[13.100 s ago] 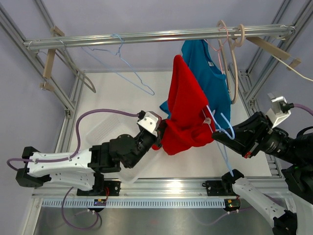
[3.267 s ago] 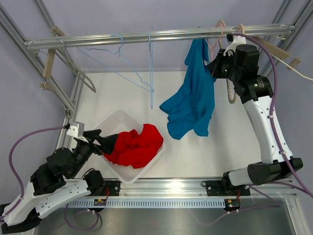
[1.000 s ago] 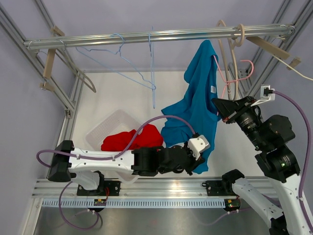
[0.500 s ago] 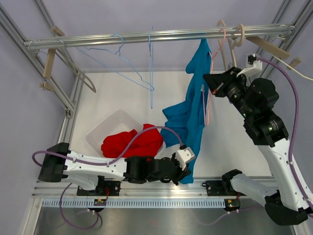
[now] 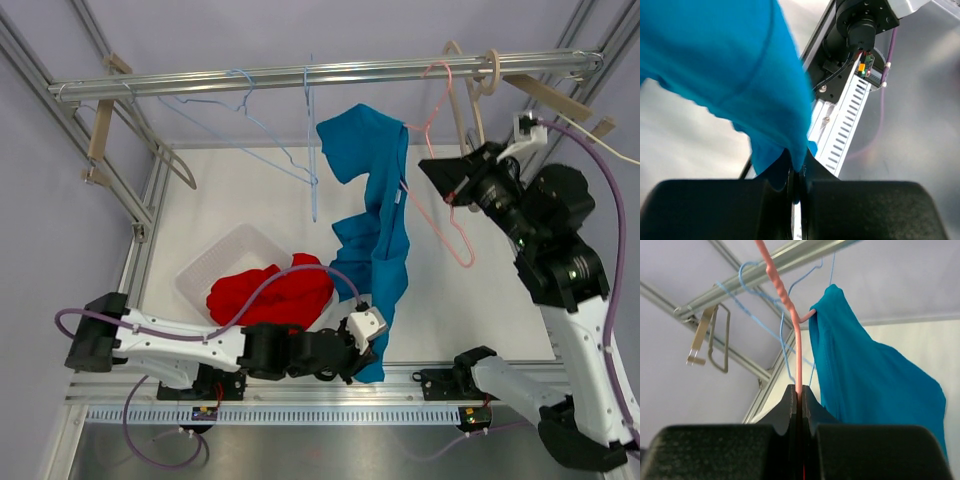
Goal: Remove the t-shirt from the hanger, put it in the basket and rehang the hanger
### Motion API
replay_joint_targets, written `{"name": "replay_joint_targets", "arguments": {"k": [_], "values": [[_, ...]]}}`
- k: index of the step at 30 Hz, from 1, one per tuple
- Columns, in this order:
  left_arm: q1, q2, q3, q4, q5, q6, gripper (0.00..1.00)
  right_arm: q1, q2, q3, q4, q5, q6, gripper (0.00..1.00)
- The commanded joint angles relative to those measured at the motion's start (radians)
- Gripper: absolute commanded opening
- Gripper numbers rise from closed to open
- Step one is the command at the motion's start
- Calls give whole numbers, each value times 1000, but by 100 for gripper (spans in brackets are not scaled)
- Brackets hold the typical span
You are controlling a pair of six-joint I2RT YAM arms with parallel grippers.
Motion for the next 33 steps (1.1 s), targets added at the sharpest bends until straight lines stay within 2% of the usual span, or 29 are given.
{"name": "replay_joint_targets", "arguments": {"k": [1, 5, 9, 12, 18, 21, 23, 24, 25, 27, 28, 29, 31, 33], "values": [[-22, -101, 110, -80, -71, 74, 0, -16, -170, -101, 121, -109, 4, 0], [-22, -124, 213, -99, -167, 170, 0, -15, -337, -195, 29, -118, -13, 0], [-19, -90, 295, -82, -384, 288, 0, -16, -417, -226, -57, -158, -30, 0], [10, -55, 354, -55, -474, 362, 0, -16, -456, -225, -112, -222, -39, 0], [105, -23, 423, -18, -572, 451, 0, -15, -528, -180, -219, -284, -65, 0], [174, -26, 417, 8, -556, 451, 2, -15, -551, -110, -281, -280, -88, 0], [232, -30, 411, 25, -493, 440, 14, -15, -560, -87, -298, -295, -88, 0], [246, -30, 399, 63, -415, 446, 39, -13, -562, -73, -305, -331, -79, 0], [262, -23, 398, 77, -370, 449, 49, -12, -563, -70, -304, -351, -73, 0], [291, -6, 411, 91, -309, 451, 64, -10, -566, -57, -304, -387, -56, 0], [295, 16, 435, 88, -295, 451, 76, -9, -571, -54, -304, -390, -53, 0], [309, 25, 446, 87, -270, 451, 80, -6, -574, -48, -302, -393, -50, 0], [314, 33, 452, 113, -171, 483, 82, 8, -577, -34, -293, -410, -33, 0], [314, 33, 451, 145, -114, 506, 74, 25, -577, -25, -281, -427, -16, 0]]}}
